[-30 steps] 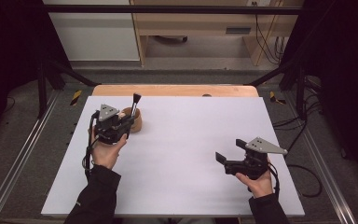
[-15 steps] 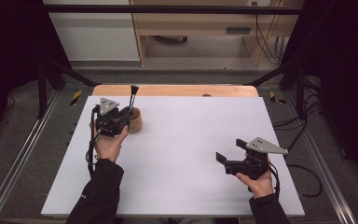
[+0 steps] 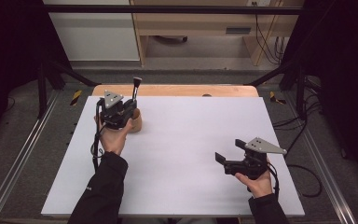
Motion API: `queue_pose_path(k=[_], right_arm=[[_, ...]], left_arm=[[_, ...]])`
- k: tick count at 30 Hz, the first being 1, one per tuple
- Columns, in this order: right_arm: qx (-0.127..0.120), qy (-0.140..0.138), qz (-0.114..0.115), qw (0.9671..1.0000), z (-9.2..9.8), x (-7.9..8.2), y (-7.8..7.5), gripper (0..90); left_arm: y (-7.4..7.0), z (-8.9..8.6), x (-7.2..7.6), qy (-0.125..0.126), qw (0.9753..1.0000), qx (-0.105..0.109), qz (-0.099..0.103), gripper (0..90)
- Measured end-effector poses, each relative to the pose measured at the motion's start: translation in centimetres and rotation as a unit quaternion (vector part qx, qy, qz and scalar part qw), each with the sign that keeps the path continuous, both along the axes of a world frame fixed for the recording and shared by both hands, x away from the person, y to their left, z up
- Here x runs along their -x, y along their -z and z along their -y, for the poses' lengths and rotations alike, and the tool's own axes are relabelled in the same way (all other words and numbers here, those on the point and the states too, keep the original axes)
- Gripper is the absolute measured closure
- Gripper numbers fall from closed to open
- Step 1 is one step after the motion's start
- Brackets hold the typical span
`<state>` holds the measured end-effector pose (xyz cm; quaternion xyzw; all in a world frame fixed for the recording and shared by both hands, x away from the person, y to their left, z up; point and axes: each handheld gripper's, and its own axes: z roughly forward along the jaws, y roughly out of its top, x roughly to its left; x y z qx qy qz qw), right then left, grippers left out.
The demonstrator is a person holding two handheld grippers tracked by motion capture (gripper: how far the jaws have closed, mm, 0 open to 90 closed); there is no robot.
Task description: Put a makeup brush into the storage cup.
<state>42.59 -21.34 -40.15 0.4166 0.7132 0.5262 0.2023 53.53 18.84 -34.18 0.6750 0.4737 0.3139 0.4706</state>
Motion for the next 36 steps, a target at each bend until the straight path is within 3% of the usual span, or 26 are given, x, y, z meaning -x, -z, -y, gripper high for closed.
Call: queue_pose_path(k=[12, 36], right_arm=[[-0.002, 0.002, -0.001, 1.0, 0.1, -0.1, 0.1, 5.7], [-0.005, 0.005, -0.005, 1.0, 0.4, -0.2, 0.3, 5.7]], left_arm=[[0.6, 0.0, -1.9, -0.014, 0.9999, 0.004, 0.006, 78.7], [3.2, -0.2, -5.7, -0.048, 0.9988, -0.014, -0.001, 78.7]])
